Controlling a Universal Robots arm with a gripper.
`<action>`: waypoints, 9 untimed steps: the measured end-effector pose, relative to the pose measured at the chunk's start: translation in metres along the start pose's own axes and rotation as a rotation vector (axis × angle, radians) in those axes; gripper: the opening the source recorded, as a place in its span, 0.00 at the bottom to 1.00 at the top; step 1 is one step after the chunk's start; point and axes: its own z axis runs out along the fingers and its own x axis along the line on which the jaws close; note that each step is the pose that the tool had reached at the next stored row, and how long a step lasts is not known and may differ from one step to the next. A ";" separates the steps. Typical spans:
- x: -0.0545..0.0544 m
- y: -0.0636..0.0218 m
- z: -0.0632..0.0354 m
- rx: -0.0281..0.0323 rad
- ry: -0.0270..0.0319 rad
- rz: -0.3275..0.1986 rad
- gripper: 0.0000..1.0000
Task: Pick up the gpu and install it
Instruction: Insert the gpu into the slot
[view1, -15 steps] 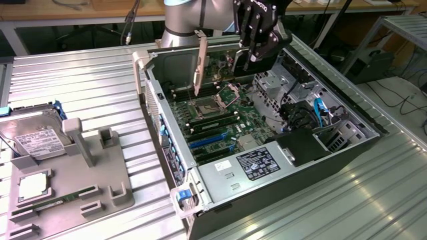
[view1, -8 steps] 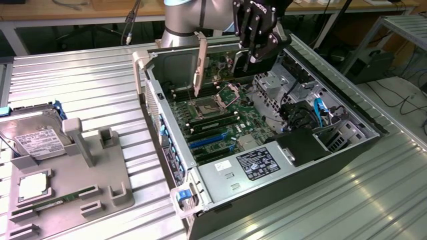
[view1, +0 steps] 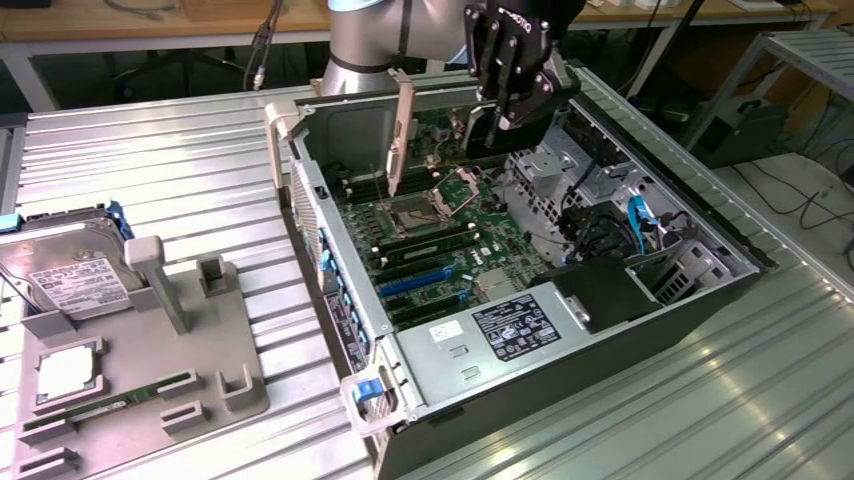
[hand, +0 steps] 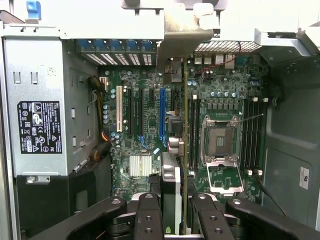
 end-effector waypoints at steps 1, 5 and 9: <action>0.000 0.0000 0.0007 0.0000 0.0000 0.000 0.28; 0.000 0.0002 0.0055 0.0000 -0.0001 0.000 0.28; 0.000 0.0004 0.0115 0.0000 0.0000 0.000 0.28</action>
